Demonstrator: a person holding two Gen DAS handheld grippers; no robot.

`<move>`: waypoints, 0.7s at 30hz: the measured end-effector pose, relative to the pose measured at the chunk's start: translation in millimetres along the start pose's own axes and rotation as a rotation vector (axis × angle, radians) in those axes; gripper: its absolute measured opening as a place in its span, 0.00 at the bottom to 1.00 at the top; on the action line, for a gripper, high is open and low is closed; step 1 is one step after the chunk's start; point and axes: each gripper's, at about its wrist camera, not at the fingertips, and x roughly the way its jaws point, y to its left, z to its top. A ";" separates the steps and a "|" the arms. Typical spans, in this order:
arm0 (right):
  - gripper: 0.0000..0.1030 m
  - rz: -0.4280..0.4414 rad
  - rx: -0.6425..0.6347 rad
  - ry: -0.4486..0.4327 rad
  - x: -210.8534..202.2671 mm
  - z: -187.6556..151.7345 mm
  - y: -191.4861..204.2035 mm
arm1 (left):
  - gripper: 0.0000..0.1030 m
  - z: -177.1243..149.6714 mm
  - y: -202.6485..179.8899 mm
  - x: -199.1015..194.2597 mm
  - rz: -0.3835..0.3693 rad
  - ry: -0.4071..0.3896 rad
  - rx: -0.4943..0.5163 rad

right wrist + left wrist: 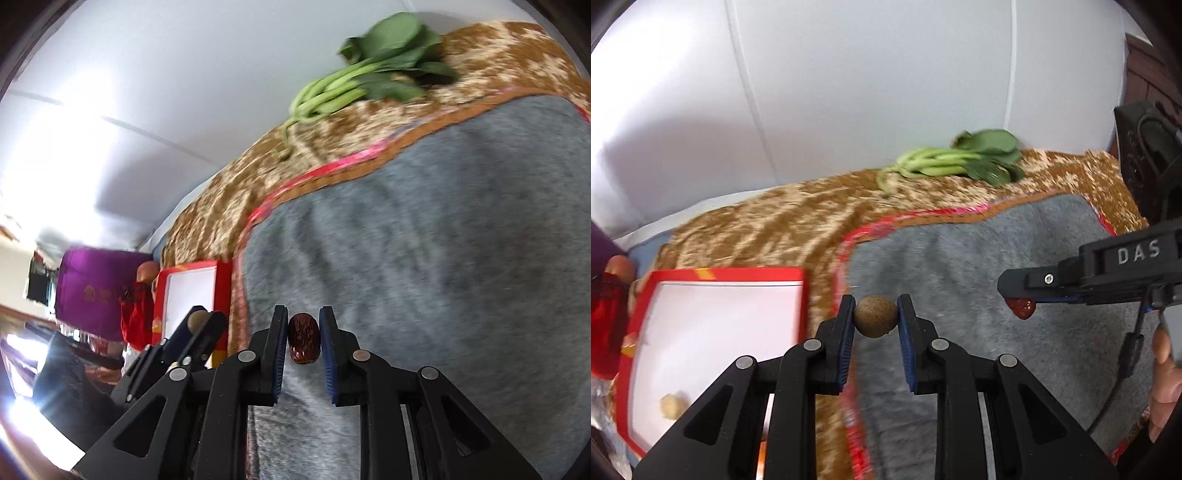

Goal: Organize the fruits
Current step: 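Carry the red date and brown fruit into the white tray and open both tools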

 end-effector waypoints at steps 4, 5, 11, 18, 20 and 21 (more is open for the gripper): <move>0.17 0.054 -0.089 -0.011 12.1 -10.9 35.1 | 0.20 -16.2 41.2 -26.8 0.068 -0.025 -0.078; 0.17 0.067 -0.109 -0.014 14.3 -14.2 43.0 | 0.20 -20.0 50.9 -32.5 0.085 -0.031 -0.093; 0.17 0.157 -0.242 -0.013 30.4 -39.9 92.4 | 0.20 -51.6 103.3 -53.3 0.214 -0.036 -0.148; 0.17 0.201 -0.364 0.038 59.5 -76.9 136.7 | 0.20 -74.1 135.7 -53.1 0.251 0.011 -0.194; 0.17 0.197 -0.382 0.058 69.0 -84.6 140.5 | 0.20 -77.4 139.2 -52.8 0.252 0.021 -0.194; 0.17 0.191 -0.391 0.066 74.0 -89.2 143.1 | 0.20 -79.2 140.1 -51.3 0.251 0.030 -0.194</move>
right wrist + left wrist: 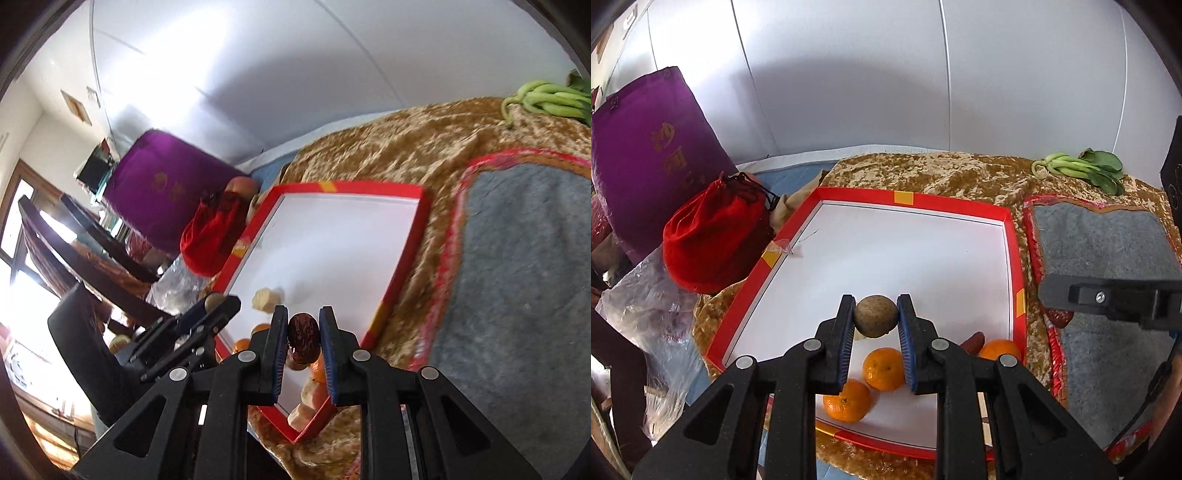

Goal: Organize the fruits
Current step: 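Carry the red date and brown fruit into the white tray and open both tools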

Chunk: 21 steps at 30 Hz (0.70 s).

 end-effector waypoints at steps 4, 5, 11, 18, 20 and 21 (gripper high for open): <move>0.17 -0.013 -0.019 0.028 13.9 -7.7 4.1 | 0.20 -4.2 -2.4 5.0 -0.002 0.026 0.019; 0.17 -0.015 -0.022 0.031 16.3 -8.6 5.3 | 0.20 -5.0 -2.4 6.6 0.001 0.032 0.023; 0.17 -0.019 -0.057 0.041 22.3 -13.3 13.8 | 0.20 -7.1 4.0 10.0 0.020 0.042 0.018; 0.17 -0.031 -0.070 0.063 31.8 -17.6 17.5 | 0.20 -9.6 8.2 16.0 0.041 0.071 0.010; 0.17 -0.037 -0.074 0.070 35.0 -19.2 17.6 | 0.20 -10.4 8.4 17.8 0.047 0.081 0.012; 0.17 -0.038 -0.076 0.074 36.8 -20.1 18.0 | 0.20 -11.0 8.9 18.9 0.047 0.087 0.009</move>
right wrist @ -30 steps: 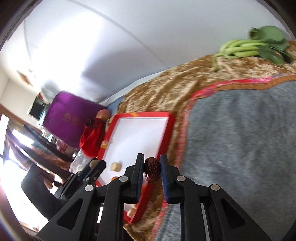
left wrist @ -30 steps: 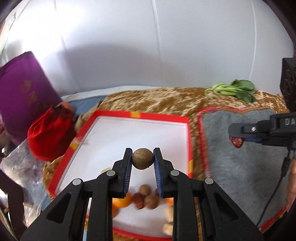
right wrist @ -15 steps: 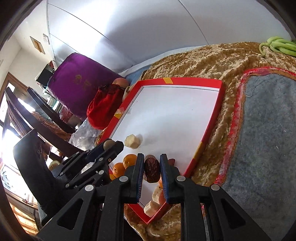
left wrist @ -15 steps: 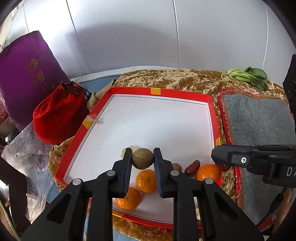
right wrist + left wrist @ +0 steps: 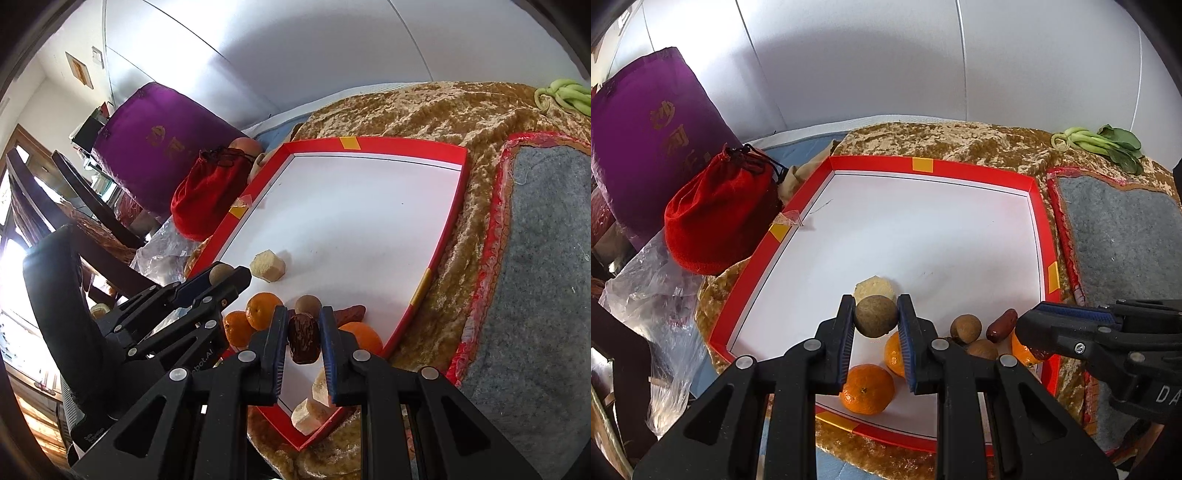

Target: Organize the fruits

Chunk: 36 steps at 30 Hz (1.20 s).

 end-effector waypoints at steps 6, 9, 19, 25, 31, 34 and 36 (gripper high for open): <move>0.17 0.000 -0.020 0.009 4.0 -2.0 4.5 | 0.20 -0.5 1.6 1.5 0.003 0.008 -0.003; 0.17 0.003 -0.023 0.013 5.0 -2.0 6.0 | 0.20 -0.3 2.3 1.7 0.007 0.010 -0.004; 0.21 0.005 -0.024 0.003 0.5 0.9 5.5 | 0.20 2.4 8.1 -0.1 0.043 0.006 -0.029; 0.21 -0.005 -0.040 -0.024 -9.6 3.1 8.9 | 0.55 8.3 17.5 -16.6 0.096 -0.087 -0.084; 0.32 -0.103 -0.094 -0.139 -45.2 5.5 15.9 | 0.84 16.3 16.1 -50.6 0.141 -0.250 -0.125; 0.37 -0.167 -0.118 -0.218 -73.9 2.8 20.6 | 0.84 12.2 12.6 -68.6 0.167 -0.271 -0.157; 0.44 -0.217 -0.143 -0.288 -98.3 -6.4 26.2 | 0.84 3.3 9.5 -88.0 0.154 -0.298 -0.172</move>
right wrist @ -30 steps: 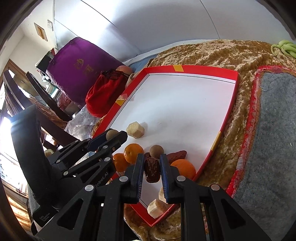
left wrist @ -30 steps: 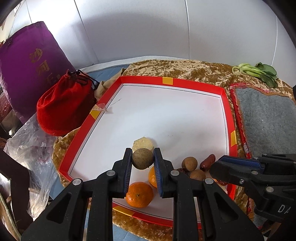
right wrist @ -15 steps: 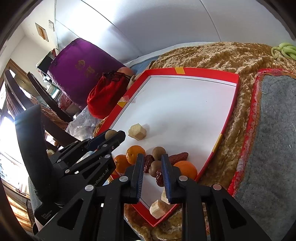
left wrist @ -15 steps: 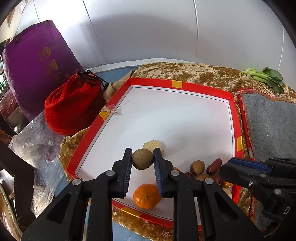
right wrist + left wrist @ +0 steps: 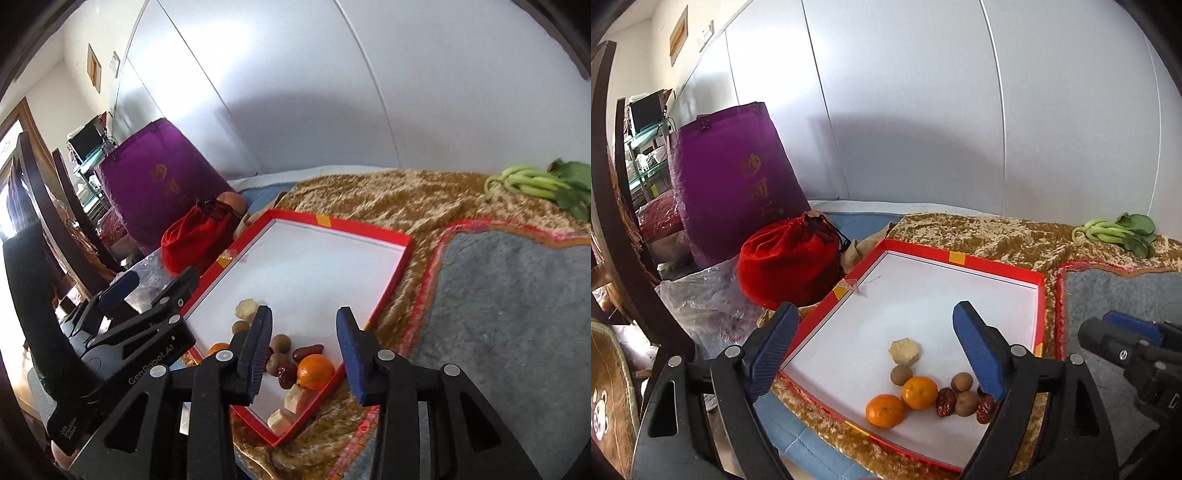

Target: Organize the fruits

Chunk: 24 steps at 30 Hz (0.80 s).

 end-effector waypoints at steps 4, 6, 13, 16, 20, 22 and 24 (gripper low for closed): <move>0.55 -0.076 -0.080 -0.135 -57.8 -7.6 10.6 | 0.86 -5.4 4.5 -47.1 -0.008 -0.073 -0.012; 0.65 -0.109 -0.112 -0.208 -89.9 -15.0 18.3 | 0.91 -6.9 8.6 -70.2 -0.008 -0.104 -0.009; 0.77 -0.129 -0.135 -0.269 -163.1 -38.0 39.3 | 1.00 -13.0 34.1 -127.7 -0.001 -0.121 -0.059; 0.78 -0.139 -0.166 -0.268 -182.6 -46.1 56.5 | 1.00 -14.3 42.9 -147.0 0.012 -0.121 -0.052; 0.81 -0.142 -0.180 -0.283 -204.6 -52.1 79.5 | 1.00 -17.5 54.7 -177.6 0.011 -0.139 -0.043; 0.82 -0.129 -0.176 -0.284 -213.7 -52.7 89.6 | 1.00 -18.2 61.5 -191.3 -0.008 -0.147 -0.042; 0.82 -0.123 -0.174 -0.297 -223.8 -53.4 100.7 | 1.00 -18.9 67.0 -203.0 -0.016 -0.153 -0.041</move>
